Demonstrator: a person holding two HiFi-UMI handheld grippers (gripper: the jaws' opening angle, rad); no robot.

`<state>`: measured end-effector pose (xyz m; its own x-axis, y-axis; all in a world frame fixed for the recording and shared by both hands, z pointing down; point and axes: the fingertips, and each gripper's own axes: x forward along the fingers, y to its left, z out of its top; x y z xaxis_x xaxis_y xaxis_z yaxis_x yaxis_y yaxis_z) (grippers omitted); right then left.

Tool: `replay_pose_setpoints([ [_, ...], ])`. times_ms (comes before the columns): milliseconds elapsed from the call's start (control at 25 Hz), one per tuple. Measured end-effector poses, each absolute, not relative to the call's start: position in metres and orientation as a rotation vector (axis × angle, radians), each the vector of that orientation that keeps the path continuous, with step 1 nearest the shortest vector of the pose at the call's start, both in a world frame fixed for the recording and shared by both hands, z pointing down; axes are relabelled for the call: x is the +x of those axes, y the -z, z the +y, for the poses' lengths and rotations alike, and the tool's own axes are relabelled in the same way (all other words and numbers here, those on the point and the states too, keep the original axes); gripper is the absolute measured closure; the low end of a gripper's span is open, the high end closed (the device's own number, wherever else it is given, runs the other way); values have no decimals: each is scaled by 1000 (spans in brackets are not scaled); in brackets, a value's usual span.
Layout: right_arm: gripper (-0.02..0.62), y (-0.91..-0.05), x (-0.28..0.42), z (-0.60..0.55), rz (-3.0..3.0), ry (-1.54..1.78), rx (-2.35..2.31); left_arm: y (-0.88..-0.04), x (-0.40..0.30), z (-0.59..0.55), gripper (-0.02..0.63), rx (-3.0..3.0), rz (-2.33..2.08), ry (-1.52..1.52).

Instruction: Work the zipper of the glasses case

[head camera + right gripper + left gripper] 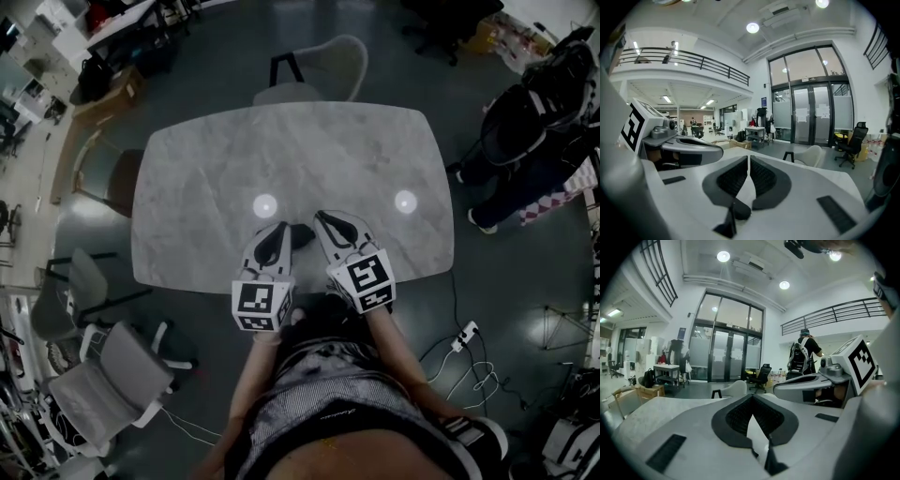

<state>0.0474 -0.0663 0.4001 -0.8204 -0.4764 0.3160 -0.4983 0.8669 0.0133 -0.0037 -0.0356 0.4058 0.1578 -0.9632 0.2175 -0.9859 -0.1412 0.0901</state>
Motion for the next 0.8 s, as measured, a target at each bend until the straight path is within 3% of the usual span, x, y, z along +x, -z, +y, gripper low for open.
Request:
replay_pose_setpoints([
  [800, 528, -427, 54, -83, -2686, -105, 697, -435, 6, -68, 611, 2260, -1748, -186],
])
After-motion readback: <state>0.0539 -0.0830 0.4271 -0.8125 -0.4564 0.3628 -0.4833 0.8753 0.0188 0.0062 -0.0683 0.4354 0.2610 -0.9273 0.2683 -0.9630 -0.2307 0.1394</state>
